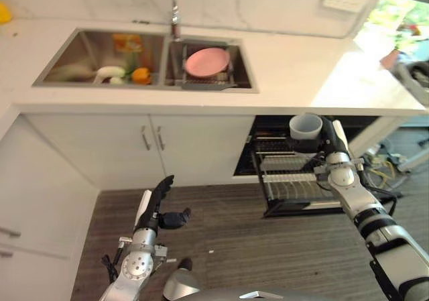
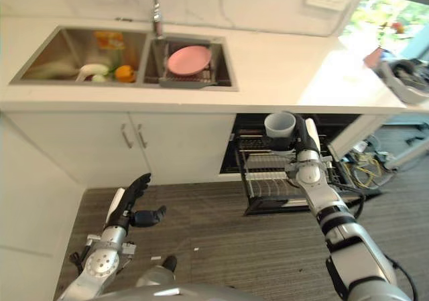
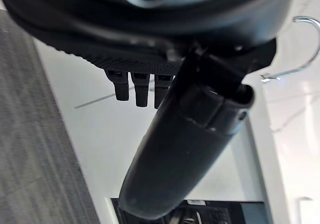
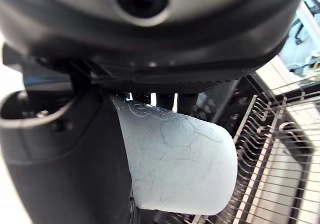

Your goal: Place the dishes in the dishwasher.

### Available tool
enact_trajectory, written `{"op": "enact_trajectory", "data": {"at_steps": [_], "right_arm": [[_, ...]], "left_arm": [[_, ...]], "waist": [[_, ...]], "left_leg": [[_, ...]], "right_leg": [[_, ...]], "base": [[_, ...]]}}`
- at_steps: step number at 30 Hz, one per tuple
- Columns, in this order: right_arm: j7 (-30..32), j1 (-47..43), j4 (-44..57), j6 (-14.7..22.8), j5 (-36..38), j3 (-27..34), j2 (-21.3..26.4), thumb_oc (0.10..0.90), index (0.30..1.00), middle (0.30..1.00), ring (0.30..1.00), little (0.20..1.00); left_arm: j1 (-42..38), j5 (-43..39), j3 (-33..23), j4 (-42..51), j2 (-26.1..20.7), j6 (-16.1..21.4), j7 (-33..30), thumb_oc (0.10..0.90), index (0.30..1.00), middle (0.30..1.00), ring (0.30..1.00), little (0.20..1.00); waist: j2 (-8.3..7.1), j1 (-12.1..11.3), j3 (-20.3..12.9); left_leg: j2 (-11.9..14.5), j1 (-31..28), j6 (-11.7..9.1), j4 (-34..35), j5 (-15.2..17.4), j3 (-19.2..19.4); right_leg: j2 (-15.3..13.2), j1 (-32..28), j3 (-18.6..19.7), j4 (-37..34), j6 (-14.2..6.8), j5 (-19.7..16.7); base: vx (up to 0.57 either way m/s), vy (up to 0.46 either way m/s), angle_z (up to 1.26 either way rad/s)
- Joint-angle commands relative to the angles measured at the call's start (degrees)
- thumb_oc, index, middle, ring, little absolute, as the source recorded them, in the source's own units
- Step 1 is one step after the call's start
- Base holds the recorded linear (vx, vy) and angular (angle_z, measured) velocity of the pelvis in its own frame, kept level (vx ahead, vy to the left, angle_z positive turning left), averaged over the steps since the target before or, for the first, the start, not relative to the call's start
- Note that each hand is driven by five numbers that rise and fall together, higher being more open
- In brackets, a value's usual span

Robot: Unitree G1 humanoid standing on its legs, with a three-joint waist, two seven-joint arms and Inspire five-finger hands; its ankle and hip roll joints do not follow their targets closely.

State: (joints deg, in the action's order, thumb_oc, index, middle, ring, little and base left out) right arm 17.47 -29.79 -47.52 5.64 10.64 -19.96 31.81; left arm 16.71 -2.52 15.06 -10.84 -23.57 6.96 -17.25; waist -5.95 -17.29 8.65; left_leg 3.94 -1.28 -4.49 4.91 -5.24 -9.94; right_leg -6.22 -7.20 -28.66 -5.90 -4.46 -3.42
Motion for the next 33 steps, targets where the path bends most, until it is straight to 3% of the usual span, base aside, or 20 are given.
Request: {"op": "enact_trajectory", "data": {"at_steps": [1,4,7,9,10,11,14,20,33], "right_arm": [[2.98,-13.85,-7.96,1.88,-2.92,-0.68,3.12,0.4,0.3,0.3,0.3,0.3],[4.16,-16.9,-18.61,0.96,-6.88,-1.98,2.02,0.4,0.3,0.3,0.3,0.3],[5.85,-14.89,-25.51,0.07,-6.72,1.66,0.83,0.4,0.3,0.3,0.3,0.3],[6.1,-14.24,-26.21,-0.19,-6.18,2.5,0.59,0.4,0.3,0.3,0.3,0.3],[6.16,-14.15,-26.24,-0.2,-6.15,2.65,0.56,0.4,0.3,0.3,0.3,0.3],[6.52,-12.64,-27.91,-0.62,-6.29,3.76,0.02,0.4,0.3,0.3,0.3,0.3],[6.91,-10.84,-29.01,-1.18,-6.58,5.19,-0.1,0.4,0.3,0.3,0.3,0.3],[9.05,-8.67,-30.66,-2.18,-6.52,8.43,-0.44,0.4,0.3,0.3,0.3,0.3],[10.18,-8.49,-30.72,-2.49,-2.24,11.47,-1.06,0.4,0.3,0.3,0.3,0.3]], "left_arm": [[-4.22,-1.73,3.22,3.79,-2.97,4.35,2.25,0.8,0.9,0.9,0.9,0.9],[-4.18,-1.89,4.42,1.43,-3.34,4.1,3.52,0.8,0.9,0.9,0.9,0.9],[-4.15,-0.88,4.74,0.47,-3.86,3.93,4.32,0.8,0.9,0.9,0.9,0.9],[-4.24,-0.95,4.37,0.27,-3.93,3.86,4.25,0.8,0.9,0.9,0.9,0.9],[-4.22,-0.93,4.43,0.34,-4.08,3.87,4.3,0.8,0.9,0.9,0.9,0.9],[-4.4,-1.07,4.05,0.09,-4.12,3.8,4.29,0.8,0.9,0.9,0.9,0.9],[-4.49,-0.95,3.23,-0.66,-4.27,3.79,3.54,0.8,0.9,0.9,0.9,0.9],[-5.0,-0.83,2.63,-0.79,-3.6,3.76,1.87,0.8,0.9,0.9,0.9,0.9],[-5.29,-0.26,3.7,-1.26,-3.17,2.87,0.97,0.8,0.9,0.9,0.9,0.9]], "waist": [[-1.14,-1.63,0.93],[-1.3,-3.46,2.05],[-0.61,-5.36,2.91],[-0.68,-5.38,2.84],[-0.48,-5.71,3.04],[-0.29,-6.04,3.24],[0.19,-6.59,3.56],[1.48,-6.46,3.91],[2.5,-4.82,4.53]], "left_leg": [[1.82,2.68,-3.91,0.09,1.74,2.3],[1.69,5.28,-4.44,0.09,0.78,0.95],[0.98,7.76,-4.7,0.09,-0.03,-0.81],[1.3,7.86,-5.16,0.09,1.26,-1.19],[0.93,8.34,-4.84,0.09,-0.14,-1.2],[1.25,8.56,-5.37,0.09,1.2,-1.72],[0.86,9.51,-5.53,0.09,0.79,-2.46],[0.21,10.17,-5.52,0.09,0.47,-3.06],[0.44,9.6,-5.33,0.09,0.45,-2.23]], "right_leg": [[-1.49,-2.64,-2.18,0.9,-3.52,5.36],[-1.11,-1.03,-3.49,0.9,-3.49,5.57],[-0.93,0.0,-5.57,0.9,-3.32,6.16],[-0.44,-0.33,-5.02,0.9,-3.37,7.87],[-0.82,0.2,-6.06,0.9,-3.25,6.33],[-0.32,-0.08,-5.61,0.9,-3.18,8.26],[-0.39,0.29,-6.61,0.9,-3.07,8.48],[-0.55,0.42,-7.76,0.9,-3.15,8.42],[-0.84,0.82,-6.5,0.9,-3.08,8.51]], "base": [[-0.02,-0.028,0.45],[-0.01,-0.003,0.43],[-0.01,-0.004,0.32],[0.05,-0.05,0.28],[0.1,-0.098,0.43],[0.0,-0.02,0.39],[0.03,-0.031,0.17],[0.0,0.005,0.13],[-0.01,0.0,0.0]]}}
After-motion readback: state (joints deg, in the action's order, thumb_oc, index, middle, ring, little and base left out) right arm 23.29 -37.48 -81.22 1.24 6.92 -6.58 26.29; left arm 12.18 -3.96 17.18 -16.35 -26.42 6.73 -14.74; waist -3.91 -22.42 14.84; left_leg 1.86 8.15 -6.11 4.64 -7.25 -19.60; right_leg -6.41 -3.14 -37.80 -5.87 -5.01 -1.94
